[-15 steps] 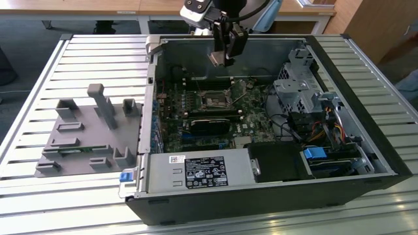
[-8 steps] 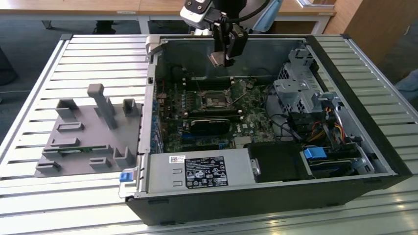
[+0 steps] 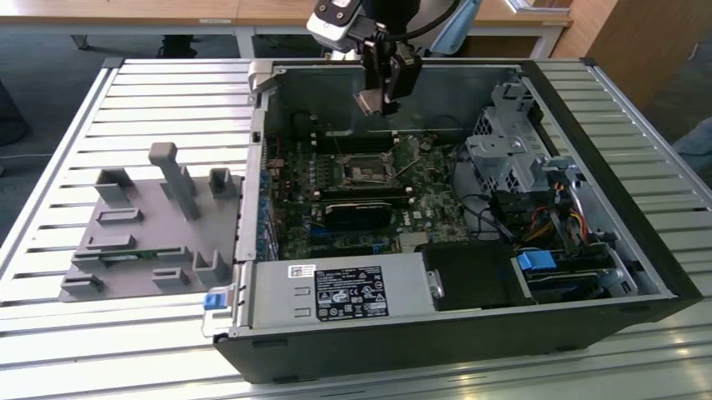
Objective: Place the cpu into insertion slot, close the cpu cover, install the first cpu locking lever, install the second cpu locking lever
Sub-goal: 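Place the cpu into insertion slot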
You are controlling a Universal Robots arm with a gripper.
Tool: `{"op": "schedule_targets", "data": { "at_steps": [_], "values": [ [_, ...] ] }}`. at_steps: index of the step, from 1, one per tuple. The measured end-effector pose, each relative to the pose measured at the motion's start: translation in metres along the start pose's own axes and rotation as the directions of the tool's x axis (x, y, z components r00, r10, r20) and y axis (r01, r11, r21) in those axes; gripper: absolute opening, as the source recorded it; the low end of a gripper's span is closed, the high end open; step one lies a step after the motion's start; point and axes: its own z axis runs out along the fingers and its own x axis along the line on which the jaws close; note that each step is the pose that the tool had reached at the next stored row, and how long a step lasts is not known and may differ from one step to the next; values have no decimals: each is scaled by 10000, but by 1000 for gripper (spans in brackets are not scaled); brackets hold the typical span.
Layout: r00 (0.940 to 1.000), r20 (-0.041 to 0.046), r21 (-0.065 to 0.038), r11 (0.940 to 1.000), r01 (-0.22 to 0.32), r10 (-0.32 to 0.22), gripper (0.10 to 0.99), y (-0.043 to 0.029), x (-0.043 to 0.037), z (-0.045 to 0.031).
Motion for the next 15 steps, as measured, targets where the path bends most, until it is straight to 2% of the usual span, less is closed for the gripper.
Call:
{"op": "schedule_targets", "data": {
  "at_steps": [15],
  "values": [
    [10000,-1,0,10000,0,0,541,-3,-1,35]
  ]
}}
